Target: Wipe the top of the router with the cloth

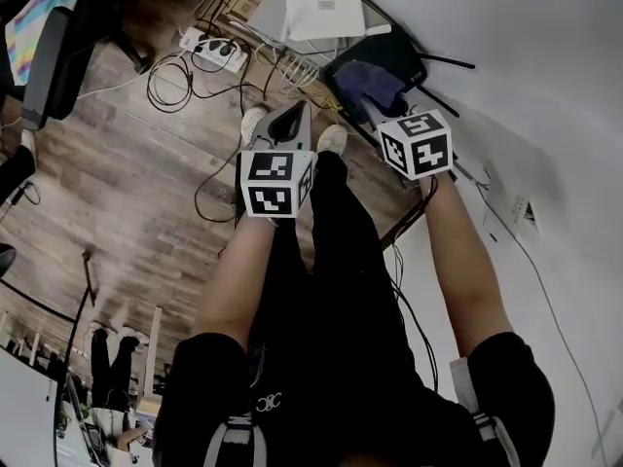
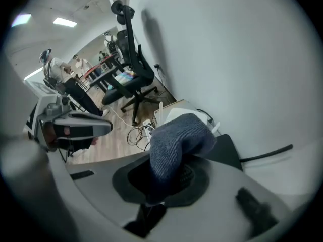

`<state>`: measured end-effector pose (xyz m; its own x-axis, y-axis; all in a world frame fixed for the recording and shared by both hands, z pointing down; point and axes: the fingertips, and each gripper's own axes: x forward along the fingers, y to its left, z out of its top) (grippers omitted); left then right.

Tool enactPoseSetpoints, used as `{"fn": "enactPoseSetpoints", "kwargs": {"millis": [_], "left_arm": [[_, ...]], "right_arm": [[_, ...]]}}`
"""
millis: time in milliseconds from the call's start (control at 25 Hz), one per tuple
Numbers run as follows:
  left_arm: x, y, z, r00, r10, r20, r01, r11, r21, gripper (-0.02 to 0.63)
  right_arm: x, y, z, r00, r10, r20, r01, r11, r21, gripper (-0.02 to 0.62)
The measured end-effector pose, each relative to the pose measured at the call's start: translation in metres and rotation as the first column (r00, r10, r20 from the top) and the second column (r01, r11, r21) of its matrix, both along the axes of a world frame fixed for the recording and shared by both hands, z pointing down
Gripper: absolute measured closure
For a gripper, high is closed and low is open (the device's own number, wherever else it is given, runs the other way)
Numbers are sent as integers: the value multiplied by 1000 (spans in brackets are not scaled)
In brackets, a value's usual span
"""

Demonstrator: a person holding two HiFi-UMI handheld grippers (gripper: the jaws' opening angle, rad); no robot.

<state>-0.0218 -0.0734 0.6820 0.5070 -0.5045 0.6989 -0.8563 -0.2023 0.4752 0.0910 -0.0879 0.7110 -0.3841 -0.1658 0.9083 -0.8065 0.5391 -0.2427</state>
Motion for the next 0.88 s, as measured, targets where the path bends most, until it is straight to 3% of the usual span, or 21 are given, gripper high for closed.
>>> {"fn": "enactPoseSetpoints", "kwargs": {"millis": [200, 560, 880], "left_arm": [[-10, -6, 38, 1000, 9, 9, -9, 1000, -13, 595], [-31, -5, 64, 999, 19, 38, -18, 999, -42, 595], [-45, 0, 75, 999, 19, 48, -15, 998, -68, 595]], "right_arm": [[-4, 6, 51, 988, -134, -75, 130, 990, -53, 551], [-7, 2, 113, 971, -199, -136, 174, 968, -179, 551], [1, 1, 148, 909, -342, -238, 264, 914, -307, 551]]}}
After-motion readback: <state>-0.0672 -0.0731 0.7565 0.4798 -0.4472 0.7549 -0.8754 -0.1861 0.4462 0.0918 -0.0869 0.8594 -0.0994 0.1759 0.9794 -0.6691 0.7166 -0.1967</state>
